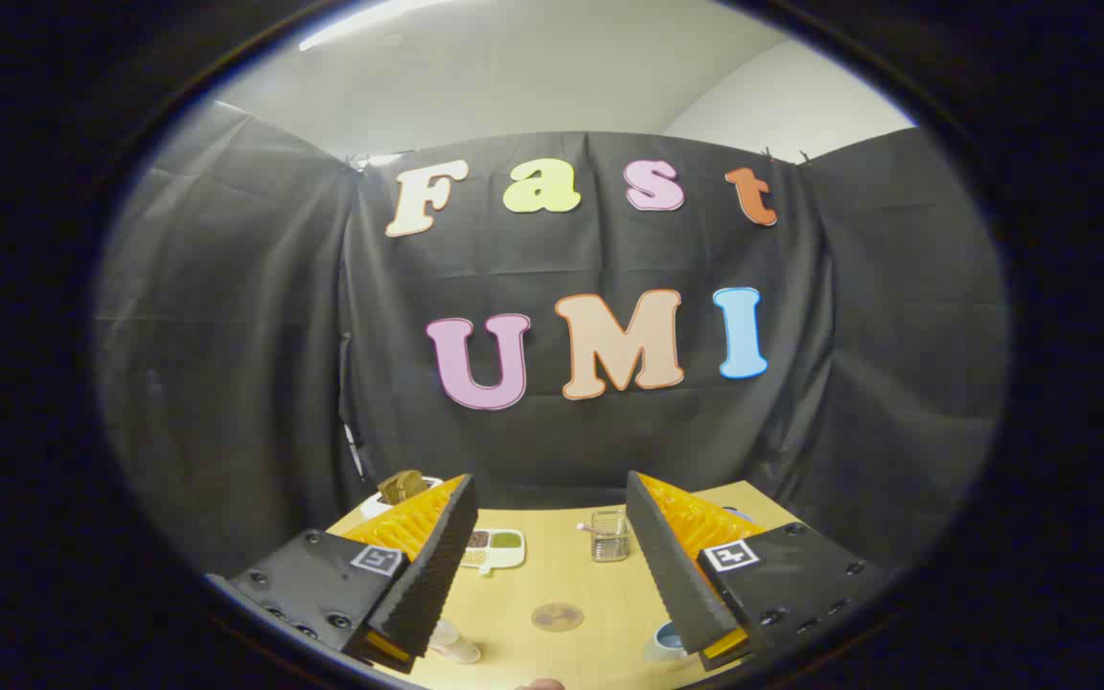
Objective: Take the bottle from table, then pour the juice into the cup, finally place the bottle on the coaster
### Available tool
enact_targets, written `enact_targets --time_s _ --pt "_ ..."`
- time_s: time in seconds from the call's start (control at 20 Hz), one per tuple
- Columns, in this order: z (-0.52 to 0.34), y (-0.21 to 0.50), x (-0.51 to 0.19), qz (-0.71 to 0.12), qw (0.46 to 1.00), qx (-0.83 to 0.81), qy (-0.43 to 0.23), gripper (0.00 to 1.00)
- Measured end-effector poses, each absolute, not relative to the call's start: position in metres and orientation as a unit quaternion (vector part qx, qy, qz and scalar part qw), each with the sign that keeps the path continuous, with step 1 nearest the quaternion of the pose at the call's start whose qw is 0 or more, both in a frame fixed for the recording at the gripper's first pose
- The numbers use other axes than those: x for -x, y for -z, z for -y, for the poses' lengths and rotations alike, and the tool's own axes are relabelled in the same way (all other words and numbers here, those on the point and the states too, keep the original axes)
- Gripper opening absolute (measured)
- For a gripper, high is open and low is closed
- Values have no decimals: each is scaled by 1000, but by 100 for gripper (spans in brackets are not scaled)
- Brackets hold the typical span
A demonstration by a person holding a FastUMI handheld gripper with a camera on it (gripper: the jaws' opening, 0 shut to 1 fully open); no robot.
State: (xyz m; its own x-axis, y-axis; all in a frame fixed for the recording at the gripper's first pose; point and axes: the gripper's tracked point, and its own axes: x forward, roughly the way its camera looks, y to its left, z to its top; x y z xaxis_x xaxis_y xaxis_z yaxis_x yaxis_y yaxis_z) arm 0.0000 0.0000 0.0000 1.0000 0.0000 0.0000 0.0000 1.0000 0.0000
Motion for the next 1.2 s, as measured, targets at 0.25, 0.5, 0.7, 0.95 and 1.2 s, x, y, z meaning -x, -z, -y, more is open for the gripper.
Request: enact_targets --time_s 0.25,0.5,0.7,0.95,1.2 --pt "-14 8 7 -4 1000 -11 -10 98" --pt "-32 14 10 -6 1000 -12 -24 98" --pt "-52 17 16 -6 999 -12 -42 98" --pt "-84 46 27 -21 998 -5 -60 98" --pt "-102 97 40 -55 996 0 -63 98"
